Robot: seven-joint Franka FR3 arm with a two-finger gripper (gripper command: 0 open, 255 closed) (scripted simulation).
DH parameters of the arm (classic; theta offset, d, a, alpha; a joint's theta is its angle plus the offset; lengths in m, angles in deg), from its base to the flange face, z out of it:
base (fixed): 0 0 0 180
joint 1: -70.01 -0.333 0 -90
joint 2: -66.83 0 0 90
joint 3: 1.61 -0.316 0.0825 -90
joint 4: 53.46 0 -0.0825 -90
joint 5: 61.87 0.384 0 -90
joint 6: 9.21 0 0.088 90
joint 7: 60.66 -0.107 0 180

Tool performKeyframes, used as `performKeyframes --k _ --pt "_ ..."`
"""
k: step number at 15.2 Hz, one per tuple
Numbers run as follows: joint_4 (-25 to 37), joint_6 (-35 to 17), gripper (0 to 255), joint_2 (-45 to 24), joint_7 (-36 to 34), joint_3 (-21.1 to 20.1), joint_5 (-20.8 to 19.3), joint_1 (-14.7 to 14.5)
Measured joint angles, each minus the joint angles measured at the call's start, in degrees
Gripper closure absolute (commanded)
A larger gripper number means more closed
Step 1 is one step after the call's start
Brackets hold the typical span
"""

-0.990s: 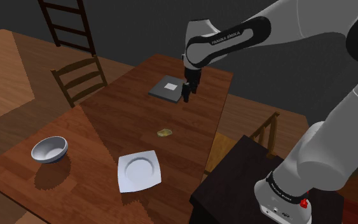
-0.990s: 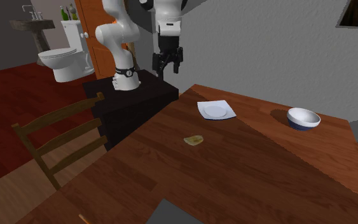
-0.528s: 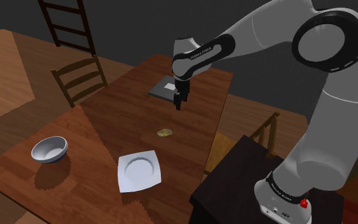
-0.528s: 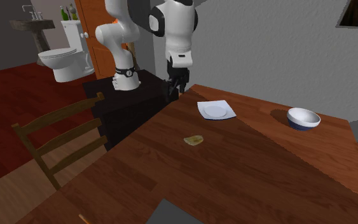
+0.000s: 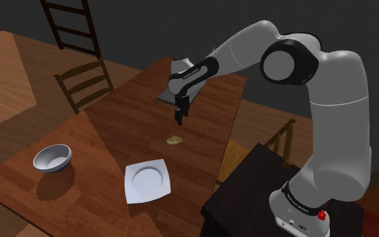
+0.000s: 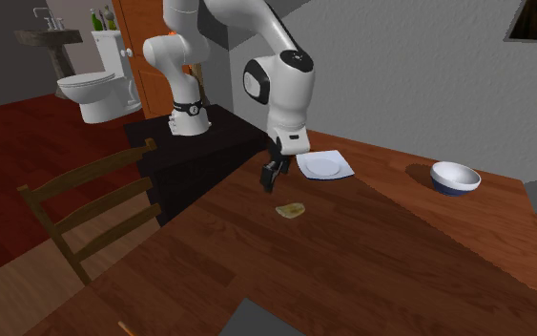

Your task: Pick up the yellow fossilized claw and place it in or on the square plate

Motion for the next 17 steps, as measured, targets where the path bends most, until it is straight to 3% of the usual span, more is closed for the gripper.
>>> performKeyframes --k 5,17 --pt "5.55 -0.13 0 -7.10 1.22 -0.39 -0.07 0.21" --pt "4.60 -3.50 0 -9.56 1.18 -0.49 -0.01 0.09"
